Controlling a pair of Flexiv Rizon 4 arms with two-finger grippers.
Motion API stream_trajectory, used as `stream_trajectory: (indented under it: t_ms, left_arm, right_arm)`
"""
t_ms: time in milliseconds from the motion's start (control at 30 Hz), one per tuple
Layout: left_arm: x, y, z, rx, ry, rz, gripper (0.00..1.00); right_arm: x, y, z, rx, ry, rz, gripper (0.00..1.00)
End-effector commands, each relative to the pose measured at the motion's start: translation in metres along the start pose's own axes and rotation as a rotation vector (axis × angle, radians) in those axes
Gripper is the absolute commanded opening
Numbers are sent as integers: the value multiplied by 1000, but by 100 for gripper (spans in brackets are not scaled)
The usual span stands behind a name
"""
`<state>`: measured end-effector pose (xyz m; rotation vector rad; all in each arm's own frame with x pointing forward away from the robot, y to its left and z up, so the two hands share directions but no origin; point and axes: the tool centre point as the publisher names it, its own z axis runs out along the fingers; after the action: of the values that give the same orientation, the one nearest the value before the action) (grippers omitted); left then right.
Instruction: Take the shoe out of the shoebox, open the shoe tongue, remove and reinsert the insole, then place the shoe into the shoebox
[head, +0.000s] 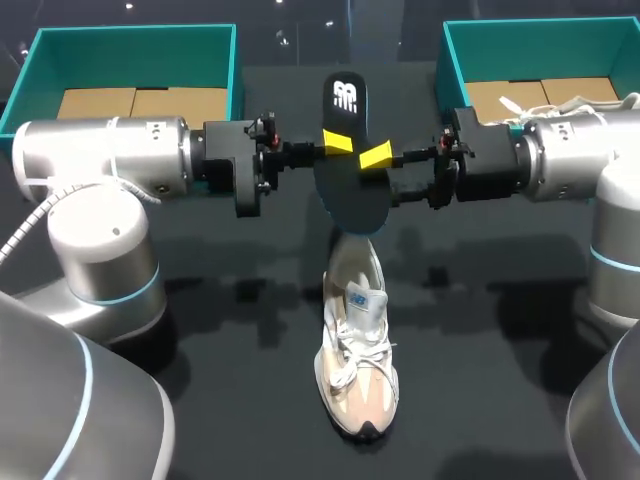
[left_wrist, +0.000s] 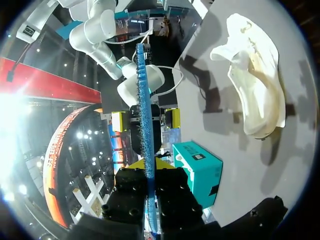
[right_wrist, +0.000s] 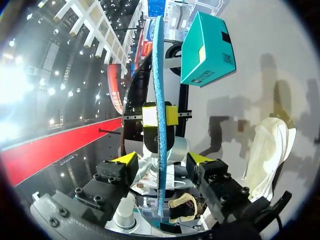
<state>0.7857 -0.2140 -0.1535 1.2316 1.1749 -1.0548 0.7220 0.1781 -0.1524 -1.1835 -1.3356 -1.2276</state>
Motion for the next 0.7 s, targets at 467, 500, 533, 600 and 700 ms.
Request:
stream_trajectory:
  t_ms: [467, 500, 533, 600, 700]
  left_arm:
    - [-1, -3, 7, -3, 1, 7, 0]
    - [-1, -3, 7, -1, 1, 6, 0]
    - [-1, -3, 7, 0, 0, 6, 0]
    - [-1, -4, 6, 3, 0, 6, 0]
    - [0, -5, 6, 6, -1, 6, 0]
  right_arm:
    - [-3, -1, 12, -21, -5, 14, 35]
    - [-4, -1, 11, -23, -4, 14, 31]
    - [-4, -1, 11, -26, -2, 15, 26]
    - [-6, 0, 11, -27, 1, 15, 24]
    - [-7, 1, 12, -30, 7, 13, 9]
